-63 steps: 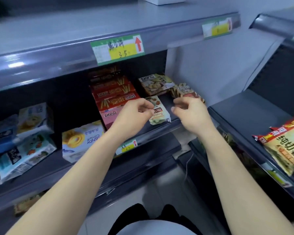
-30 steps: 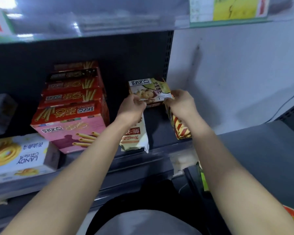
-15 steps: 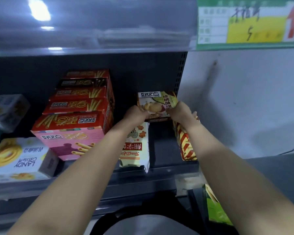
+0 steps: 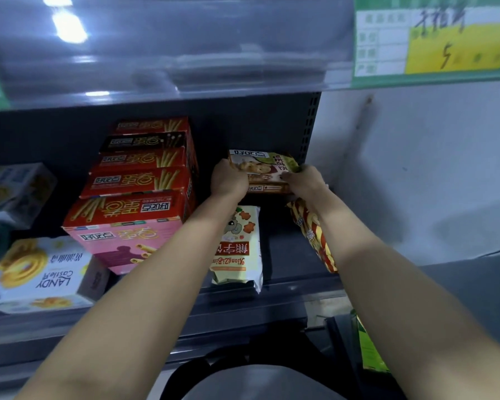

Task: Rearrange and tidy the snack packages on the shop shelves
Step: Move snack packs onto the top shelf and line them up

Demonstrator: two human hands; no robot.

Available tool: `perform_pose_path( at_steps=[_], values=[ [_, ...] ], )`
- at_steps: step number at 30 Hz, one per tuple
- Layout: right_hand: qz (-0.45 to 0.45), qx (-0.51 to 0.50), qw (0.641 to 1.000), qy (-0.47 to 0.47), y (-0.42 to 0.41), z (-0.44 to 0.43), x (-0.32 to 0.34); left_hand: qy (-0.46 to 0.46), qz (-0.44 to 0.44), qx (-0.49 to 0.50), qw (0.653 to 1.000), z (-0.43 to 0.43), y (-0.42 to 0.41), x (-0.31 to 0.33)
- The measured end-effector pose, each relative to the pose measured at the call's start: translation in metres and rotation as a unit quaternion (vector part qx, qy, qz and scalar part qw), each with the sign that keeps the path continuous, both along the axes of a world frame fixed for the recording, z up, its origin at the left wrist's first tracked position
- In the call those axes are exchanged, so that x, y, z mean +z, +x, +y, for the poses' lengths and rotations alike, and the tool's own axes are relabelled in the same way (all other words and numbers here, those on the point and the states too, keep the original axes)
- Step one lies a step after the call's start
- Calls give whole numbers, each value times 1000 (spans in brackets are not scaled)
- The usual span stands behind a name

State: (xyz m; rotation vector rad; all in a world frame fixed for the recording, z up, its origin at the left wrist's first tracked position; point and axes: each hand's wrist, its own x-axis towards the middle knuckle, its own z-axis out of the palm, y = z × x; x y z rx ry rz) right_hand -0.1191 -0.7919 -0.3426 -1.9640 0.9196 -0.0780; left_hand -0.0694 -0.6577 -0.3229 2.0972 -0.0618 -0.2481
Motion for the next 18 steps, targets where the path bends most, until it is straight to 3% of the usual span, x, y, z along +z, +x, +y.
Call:
perform_pose_path(
  at_steps=[7,12,18],
  values=[
    [-39,12,999,29,-7,14,16,-15,-16,27,999,12,1,-2],
    [-84,17,996,19,-15,15,26,-80,-30,40,996,13,-6,4],
    [-168,-41,985,23,-23,17,39,-102,-11,18,995,15,-16,7]
  ],
)
